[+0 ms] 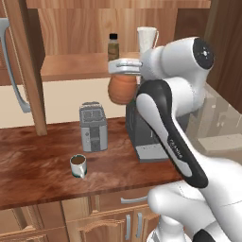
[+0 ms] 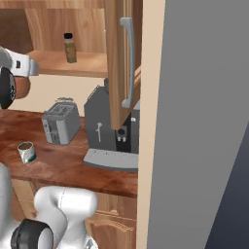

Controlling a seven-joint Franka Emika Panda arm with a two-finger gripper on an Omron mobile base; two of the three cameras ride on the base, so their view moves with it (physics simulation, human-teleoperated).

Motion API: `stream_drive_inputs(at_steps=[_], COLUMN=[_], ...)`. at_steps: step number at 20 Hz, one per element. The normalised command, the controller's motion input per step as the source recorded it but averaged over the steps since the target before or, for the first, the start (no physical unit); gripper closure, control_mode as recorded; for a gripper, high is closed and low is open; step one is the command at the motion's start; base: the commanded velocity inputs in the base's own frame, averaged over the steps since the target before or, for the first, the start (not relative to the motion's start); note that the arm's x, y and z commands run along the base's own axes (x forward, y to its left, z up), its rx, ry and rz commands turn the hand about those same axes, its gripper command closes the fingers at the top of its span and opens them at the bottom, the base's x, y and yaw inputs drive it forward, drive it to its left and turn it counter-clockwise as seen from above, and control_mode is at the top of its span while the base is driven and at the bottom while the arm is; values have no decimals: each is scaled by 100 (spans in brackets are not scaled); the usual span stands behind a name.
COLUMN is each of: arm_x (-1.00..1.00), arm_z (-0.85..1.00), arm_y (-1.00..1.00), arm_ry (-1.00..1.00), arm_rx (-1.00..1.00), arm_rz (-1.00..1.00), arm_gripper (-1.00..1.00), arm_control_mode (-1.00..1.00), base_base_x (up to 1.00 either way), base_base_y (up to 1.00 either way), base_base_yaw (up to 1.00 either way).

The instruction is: Pick the cinnamon and honey bottle from the cabinet and place them next to the mug.

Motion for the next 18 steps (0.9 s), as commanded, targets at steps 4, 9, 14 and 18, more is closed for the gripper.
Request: stream_drive_inputs(at_steps=[4, 9, 14, 18], arm_x=[-3, 5, 10, 27], arm_z=[-21, -13, -3, -9], arm_y=[-42, -19, 1, 45], arm_ry=[0, 5, 6, 0], arm_rx=[-11, -11, -9, -7], arm_rz=[24, 45, 49, 36], arm_gripper=[100, 100, 100, 100], arm_control_mode=[-100, -100, -100, -100], base_base_x=[0, 0, 0, 0], base_base_y=[0, 0, 0, 0], base_base_yaw=[0, 0, 0, 0])
